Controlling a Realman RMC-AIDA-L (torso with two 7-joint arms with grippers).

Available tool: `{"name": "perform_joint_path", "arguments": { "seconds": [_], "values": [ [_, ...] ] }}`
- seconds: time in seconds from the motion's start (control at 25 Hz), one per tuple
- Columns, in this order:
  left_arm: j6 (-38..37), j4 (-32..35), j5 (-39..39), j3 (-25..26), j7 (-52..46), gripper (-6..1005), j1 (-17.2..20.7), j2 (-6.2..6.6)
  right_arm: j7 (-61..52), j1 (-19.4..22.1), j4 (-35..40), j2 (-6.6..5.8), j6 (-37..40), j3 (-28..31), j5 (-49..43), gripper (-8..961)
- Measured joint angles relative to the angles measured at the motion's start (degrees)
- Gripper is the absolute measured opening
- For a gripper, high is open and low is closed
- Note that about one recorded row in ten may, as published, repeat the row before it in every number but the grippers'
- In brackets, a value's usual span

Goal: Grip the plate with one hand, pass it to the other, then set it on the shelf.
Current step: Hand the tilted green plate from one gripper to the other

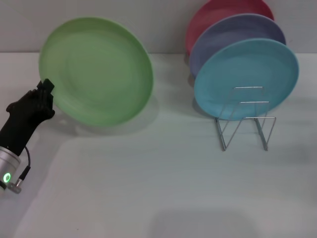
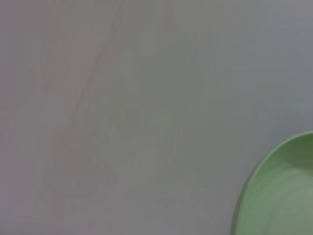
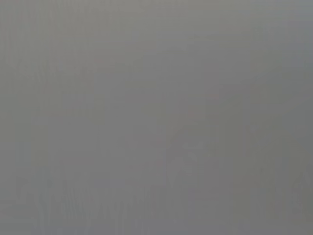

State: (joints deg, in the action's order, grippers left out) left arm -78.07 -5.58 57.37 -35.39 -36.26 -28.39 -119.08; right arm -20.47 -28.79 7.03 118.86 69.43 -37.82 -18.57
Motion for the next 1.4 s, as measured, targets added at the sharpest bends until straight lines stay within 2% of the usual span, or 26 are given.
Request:
{"name": "perform_joint_path", "arguments": {
  "seconds": [0.68, 0.88, 1.12, 1.4],
  "values": [
    [-0.7, -2.5, -0.1, 0.8, 7.8, 35, -0.1, -0.01, 1.4, -0.6, 0.0, 0.07, -1.6, -0.2, -0.1, 607],
    [-0.8, -2.5, -0.1, 0.9, 9.0, 35, -0.1, -0.01, 1.6, 0.5, -0.2, 0.33, -0.7, -0.1, 0.0, 608],
    [-0.4, -2.1, 0.0, 0.9, 9.1, 36, -0.1, 0.06, 1.6, 3.0, -1.3, 0.61, 7.3, -0.5, -0.6, 609],
    [-0.4, -1.9, -0.2, 1.0, 10.0, 37, -0.3, 0.08, 0.9, 5.0, -5.7, 0.76, 24.7, -4.2, -10.5, 609]
  ]
}}
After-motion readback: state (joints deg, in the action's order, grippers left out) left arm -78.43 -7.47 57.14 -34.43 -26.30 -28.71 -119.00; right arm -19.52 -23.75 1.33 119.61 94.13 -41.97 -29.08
